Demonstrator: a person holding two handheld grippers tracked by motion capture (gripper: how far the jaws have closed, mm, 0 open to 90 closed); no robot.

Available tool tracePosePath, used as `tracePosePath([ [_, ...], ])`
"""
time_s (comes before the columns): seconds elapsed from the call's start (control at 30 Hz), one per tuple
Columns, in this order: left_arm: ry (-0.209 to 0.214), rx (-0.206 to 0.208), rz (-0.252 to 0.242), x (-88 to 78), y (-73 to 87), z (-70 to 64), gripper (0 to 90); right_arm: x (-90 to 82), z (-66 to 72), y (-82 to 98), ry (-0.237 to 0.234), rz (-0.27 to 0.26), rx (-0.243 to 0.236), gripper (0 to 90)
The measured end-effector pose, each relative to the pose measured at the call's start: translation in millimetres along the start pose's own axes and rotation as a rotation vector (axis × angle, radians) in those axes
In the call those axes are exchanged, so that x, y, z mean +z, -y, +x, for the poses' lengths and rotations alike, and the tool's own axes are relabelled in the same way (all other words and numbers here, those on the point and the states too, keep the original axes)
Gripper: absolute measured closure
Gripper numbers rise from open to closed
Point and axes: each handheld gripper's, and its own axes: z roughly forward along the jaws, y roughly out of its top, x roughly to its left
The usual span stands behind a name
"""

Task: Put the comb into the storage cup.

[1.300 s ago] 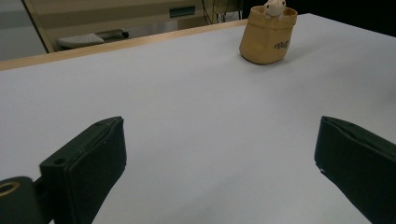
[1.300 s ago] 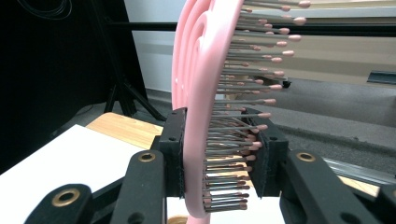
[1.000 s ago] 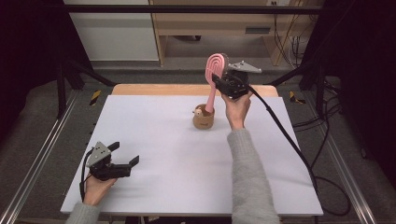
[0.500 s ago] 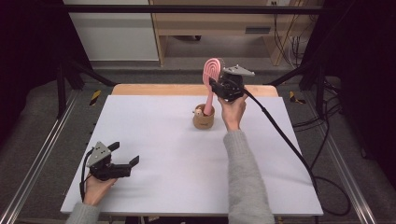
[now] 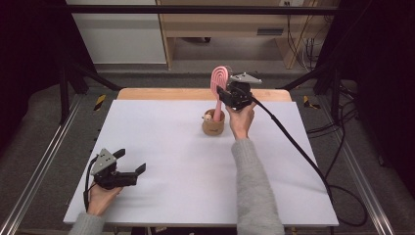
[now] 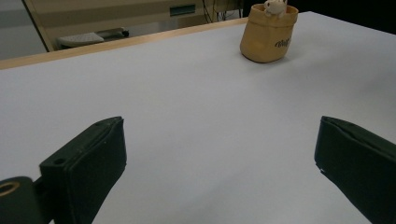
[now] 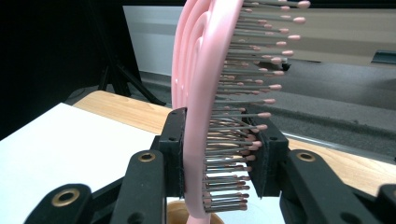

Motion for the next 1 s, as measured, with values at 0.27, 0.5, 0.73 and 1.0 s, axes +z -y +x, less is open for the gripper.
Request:
tracePosePath([
  [0.27, 0.001, 0.0, 0.0, 0.1, 0.0, 0.0, 2.2, 4.1, 0.3, 7.3, -0.005, 0.004, 0.01, 63.5],
  [0.5, 0.002, 0.002, 0.004, 0.2, 0.0, -0.1, 2.2, 8.7, 1.5, 15.5, -0.004, 0.015, 0.021, 63.4],
  [0.73, 0.001, 0.003, 0.006, 0.4, 0.0, -0.2, 2.2, 11.5, 0.3, 22.5, -0.003, 0.025, 0.033, 63.5],
  [1.0, 0.001, 0.004, 0.008, 0.7, 0.1, -0.3, 2.2, 11.6, -3.2, 26.3, -0.005, 0.025, 0.057, 63.4],
])
